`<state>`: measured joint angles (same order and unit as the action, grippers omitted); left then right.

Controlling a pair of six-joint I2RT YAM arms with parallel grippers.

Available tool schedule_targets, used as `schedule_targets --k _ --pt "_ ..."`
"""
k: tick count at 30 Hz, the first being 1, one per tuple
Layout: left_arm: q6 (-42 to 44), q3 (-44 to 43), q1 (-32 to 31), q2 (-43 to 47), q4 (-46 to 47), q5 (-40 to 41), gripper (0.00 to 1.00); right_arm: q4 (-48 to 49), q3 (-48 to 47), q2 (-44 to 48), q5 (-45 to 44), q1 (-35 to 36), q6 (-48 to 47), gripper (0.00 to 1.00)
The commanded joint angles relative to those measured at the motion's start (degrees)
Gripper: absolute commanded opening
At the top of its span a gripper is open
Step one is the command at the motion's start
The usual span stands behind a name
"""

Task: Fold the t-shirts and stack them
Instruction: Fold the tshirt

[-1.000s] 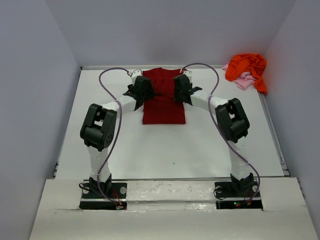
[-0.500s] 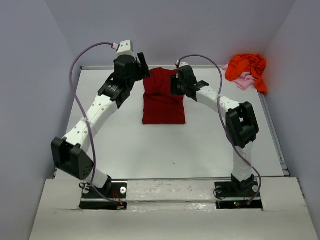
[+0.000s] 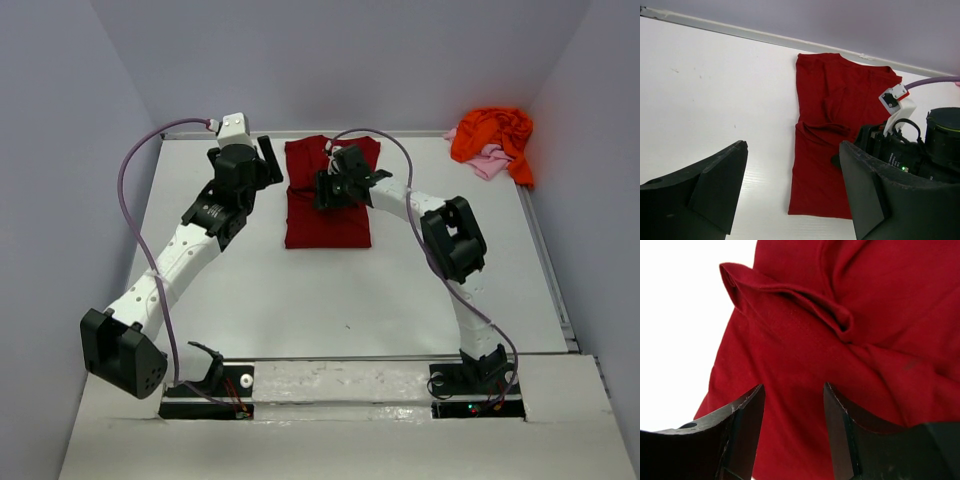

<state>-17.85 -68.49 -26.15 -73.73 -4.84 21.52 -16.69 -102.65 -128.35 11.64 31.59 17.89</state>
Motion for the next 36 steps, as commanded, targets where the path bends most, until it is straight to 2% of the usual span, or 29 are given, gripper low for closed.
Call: schedule_targets --k 1,14,29,36 --pt "1.59 -0.42 0.14 2.72 2.47 4.67 0.84 2.45 -4.22 -1.90 5.23 0.75 2.41 0.55" --pt "1.15 -0.07 0.14 3.51 2.82 3.71 0.84 2.63 -5.98 -4.36 1.37 0.75 1.01 0.55" --pt "0.97 0.11 0.14 3.51 2.82 2.83 0.84 -2.29 -15.56 -10.86 -4.26 0.22 -2.60 0.55" --pt "1.15 0.02 0.14 3.42 2.82 2.48 0.84 -2.03 -13.72 -8.23 -3.99 0.22 -2.59 0.54"
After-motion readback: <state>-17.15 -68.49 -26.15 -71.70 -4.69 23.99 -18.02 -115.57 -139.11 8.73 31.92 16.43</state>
